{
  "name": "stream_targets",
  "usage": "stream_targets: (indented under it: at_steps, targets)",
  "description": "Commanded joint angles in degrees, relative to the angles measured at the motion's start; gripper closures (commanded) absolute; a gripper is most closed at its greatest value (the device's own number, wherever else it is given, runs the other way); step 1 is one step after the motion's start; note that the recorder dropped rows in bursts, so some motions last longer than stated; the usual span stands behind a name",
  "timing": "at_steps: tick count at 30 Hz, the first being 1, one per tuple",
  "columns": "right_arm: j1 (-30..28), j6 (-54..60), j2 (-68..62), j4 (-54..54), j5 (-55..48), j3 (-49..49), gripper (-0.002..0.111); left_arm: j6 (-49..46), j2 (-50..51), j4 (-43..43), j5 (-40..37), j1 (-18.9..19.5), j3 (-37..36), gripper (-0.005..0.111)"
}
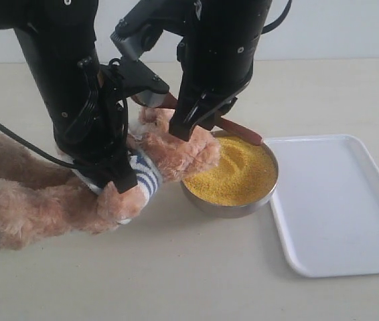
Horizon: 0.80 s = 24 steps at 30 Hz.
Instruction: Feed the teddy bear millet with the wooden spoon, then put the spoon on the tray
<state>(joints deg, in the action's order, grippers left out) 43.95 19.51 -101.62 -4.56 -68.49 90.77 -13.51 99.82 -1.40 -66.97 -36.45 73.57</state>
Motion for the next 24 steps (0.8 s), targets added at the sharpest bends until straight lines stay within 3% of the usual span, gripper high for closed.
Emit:
stream_targets:
  at_steps: [1, 24]
  targets:
    - [0.03, -0.07, -1.24, -0.45, -1.33, 1.16, 0.109, -0.32, -0.67, 0.33, -0.59, -0.24, -0.19, 0.103]
    - [0.03, -1.36, -1.92, -3.78, -1.47, 1.16, 0.109, -0.32, -0.67, 0.33, -0.36, -0.24, -0.19, 0.103]
